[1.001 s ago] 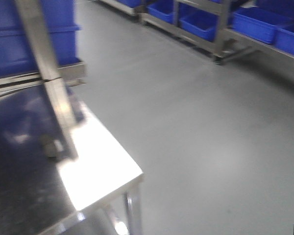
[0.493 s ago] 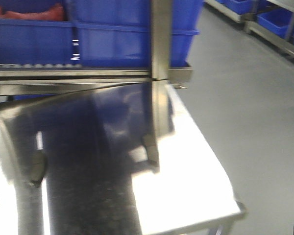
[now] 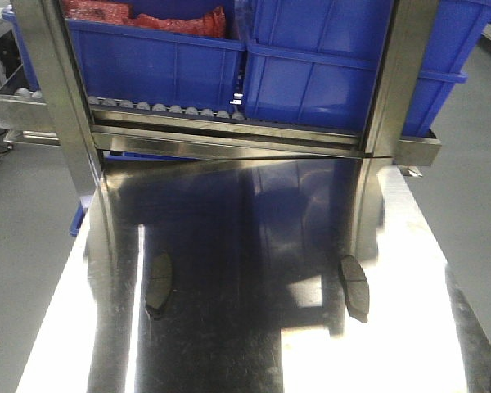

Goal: Move and align brake pads A on conveyor

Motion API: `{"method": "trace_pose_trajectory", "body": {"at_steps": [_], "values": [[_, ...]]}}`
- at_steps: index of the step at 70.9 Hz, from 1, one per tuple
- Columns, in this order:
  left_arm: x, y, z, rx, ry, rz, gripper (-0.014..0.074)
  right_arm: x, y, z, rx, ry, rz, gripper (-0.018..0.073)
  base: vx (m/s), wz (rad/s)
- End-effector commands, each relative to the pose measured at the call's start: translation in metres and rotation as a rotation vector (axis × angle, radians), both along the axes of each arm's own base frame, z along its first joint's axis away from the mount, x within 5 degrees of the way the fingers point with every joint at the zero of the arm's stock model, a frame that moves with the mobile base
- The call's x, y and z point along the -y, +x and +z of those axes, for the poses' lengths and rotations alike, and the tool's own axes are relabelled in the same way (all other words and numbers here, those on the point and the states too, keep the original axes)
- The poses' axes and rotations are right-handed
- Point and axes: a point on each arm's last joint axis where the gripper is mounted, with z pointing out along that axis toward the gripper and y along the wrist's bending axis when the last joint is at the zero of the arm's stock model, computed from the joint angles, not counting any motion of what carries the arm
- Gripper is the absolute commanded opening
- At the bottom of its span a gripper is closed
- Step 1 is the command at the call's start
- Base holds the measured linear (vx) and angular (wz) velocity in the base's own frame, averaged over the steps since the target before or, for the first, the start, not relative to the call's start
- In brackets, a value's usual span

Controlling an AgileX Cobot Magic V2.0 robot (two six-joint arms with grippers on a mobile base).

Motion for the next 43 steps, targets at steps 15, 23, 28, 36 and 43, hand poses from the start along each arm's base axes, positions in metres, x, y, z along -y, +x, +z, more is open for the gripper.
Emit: {"method": "trace_pose_trajectory", "body": {"at_steps": [15, 23, 28, 36, 43], "values": [[0.0012, 0.0018, 0.0158, 0.099, -0.031, -0.004, -0.0006, -0.0005, 0.0035, 0.0133, 0.086, 0.007, 0.005, -0.0009, 0.05, 0.08], [0.0012, 0.0018, 0.0158, 0.099, -0.031, -0.004, -0.0006, -0.0005, 0.0035, 0.0133, 0.086, 0.007, 0.005, -0.0009, 0.0, -0.01], [0.0012, 0.0018, 0.0158, 0.099, -0.031, -0.004, -0.0006, -0.0005, 0.0035, 0.0133, 0.086, 0.007, 0.005, -0.0009, -0.01, -0.02], [0.0012, 0.0018, 0.0158, 0.099, -0.031, -0.004, -0.0006, -0.0005, 0.0035, 0.0133, 0.086, 0.007, 0.005, -0.0009, 0.0, 0.0], [0.0012, 0.0018, 0.0158, 0.099, -0.031, -0.004, -0.0006, -0.0005, 0.0035, 0.0133, 0.086, 0.007, 0.005, -0.0009, 0.0, 0.0]]}}
